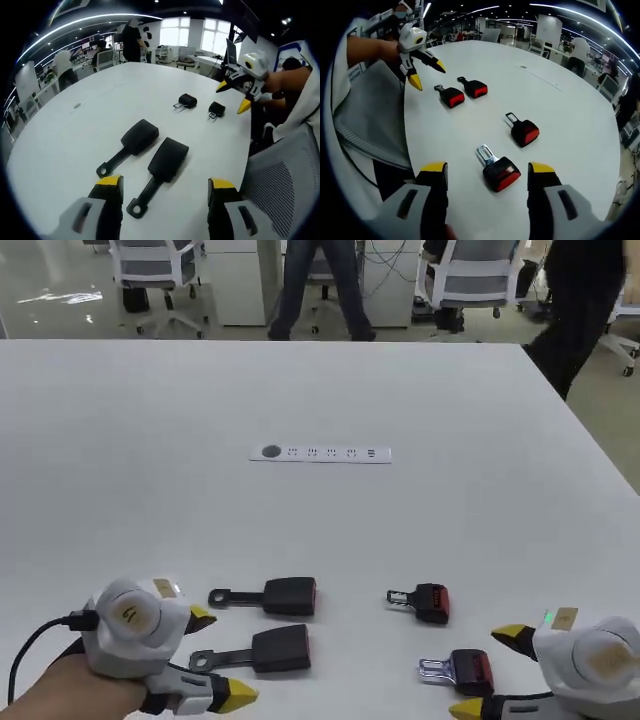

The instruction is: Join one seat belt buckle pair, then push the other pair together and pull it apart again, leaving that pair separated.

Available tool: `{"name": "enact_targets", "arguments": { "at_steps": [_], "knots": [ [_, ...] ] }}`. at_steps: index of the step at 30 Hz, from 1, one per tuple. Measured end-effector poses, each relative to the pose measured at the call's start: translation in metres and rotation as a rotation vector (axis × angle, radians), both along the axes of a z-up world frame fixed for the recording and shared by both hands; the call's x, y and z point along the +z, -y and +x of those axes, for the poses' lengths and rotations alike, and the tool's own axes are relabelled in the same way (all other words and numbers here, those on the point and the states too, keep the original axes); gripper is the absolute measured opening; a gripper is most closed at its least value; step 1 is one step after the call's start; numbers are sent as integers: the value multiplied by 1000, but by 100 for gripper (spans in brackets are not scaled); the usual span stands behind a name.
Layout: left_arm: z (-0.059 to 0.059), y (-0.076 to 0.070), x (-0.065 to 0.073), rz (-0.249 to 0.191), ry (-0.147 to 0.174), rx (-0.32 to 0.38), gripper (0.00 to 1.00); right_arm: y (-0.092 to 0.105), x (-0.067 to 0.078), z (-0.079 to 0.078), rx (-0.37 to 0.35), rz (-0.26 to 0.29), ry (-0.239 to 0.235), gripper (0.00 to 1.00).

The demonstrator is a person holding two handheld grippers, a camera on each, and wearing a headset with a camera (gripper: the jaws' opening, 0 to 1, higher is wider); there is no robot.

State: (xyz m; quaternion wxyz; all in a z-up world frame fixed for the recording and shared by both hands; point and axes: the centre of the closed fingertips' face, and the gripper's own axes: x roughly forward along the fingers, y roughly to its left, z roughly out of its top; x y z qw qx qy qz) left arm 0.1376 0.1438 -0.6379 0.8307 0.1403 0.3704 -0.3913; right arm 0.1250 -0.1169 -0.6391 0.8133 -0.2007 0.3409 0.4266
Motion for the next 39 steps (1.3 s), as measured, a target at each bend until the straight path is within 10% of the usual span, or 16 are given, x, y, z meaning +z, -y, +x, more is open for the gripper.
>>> {"name": "enact_targets", "arguments": {
  "at_steps": [9, 39],
  "knots": [
    [8, 11, -23, 101, 7, -132, 56, 4, -17, 7, 96, -84, -12, 51],
    [18, 46, -54, 166, -78, -386, 38, 15, -57, 17, 257, -220, -103, 38]
  ]
}}
